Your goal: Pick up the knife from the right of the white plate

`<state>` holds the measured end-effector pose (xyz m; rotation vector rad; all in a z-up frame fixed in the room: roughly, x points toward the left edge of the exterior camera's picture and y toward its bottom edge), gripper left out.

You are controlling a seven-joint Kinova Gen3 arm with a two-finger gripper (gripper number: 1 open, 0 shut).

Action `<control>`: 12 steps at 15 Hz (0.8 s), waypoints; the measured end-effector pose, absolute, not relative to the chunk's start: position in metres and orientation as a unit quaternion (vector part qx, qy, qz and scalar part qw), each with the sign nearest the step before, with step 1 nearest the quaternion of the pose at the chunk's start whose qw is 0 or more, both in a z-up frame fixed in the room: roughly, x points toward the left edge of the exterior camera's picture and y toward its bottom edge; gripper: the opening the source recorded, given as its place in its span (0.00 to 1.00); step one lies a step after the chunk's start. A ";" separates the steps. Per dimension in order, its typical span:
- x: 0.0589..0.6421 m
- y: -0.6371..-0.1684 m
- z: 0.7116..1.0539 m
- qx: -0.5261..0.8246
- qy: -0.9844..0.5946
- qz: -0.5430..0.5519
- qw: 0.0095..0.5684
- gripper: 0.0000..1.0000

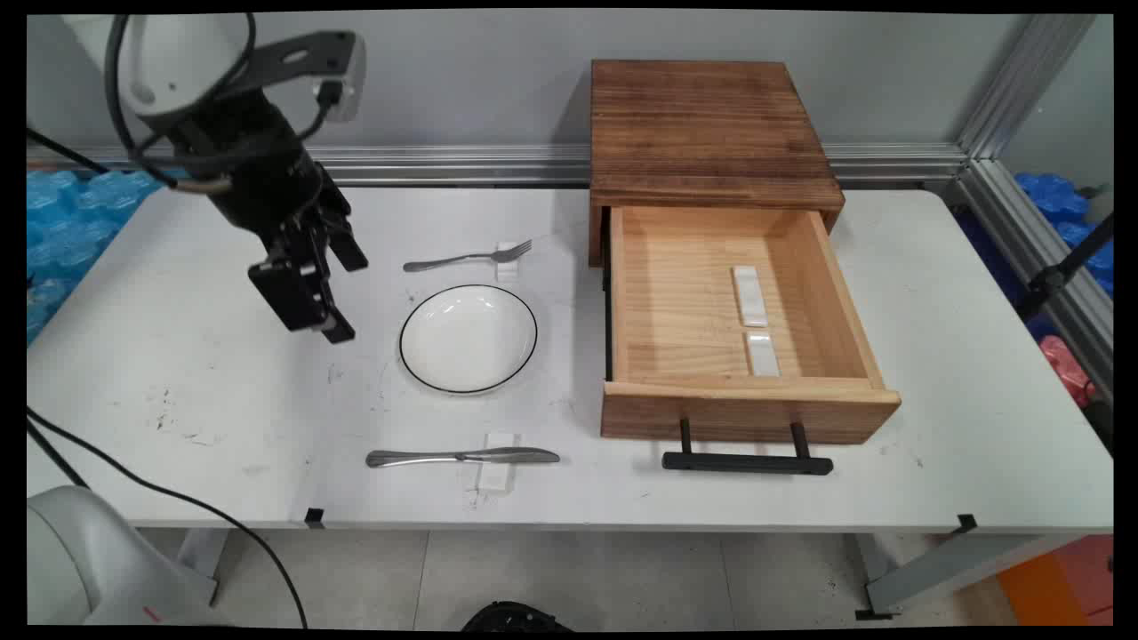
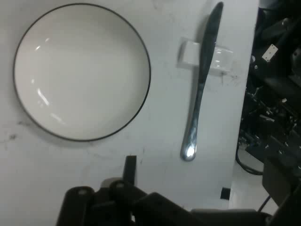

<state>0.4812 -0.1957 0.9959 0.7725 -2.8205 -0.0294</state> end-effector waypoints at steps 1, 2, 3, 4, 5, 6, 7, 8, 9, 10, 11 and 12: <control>0.479 -0.195 0.991 0.257 -0.960 -0.011 0.110 1.00; 0.477 -0.194 0.985 0.251 -0.961 -0.011 0.112 1.00; 0.475 -0.193 0.977 0.245 -0.963 -0.011 0.114 1.00; 0.472 -0.193 0.967 0.238 -0.964 -0.012 0.117 1.00; 0.469 -0.192 0.957 0.230 -0.966 -0.012 0.119 1.00; 0.467 -0.191 0.948 0.224 -0.967 -0.012 0.121 1.00; 0.464 -0.189 0.938 0.216 -0.969 -0.013 0.122 1.00; 0.463 -0.186 0.929 0.208 -0.970 -0.012 0.123 1.00; 0.461 -0.184 0.921 0.202 -0.971 -0.011 0.124 1.00; 0.460 -0.182 0.912 0.196 -0.973 -0.009 0.124 1.00; 0.459 -0.179 0.903 0.192 -0.974 -0.007 0.123 1.00; 0.458 -0.177 0.896 0.189 -0.974 -0.005 0.122 1.00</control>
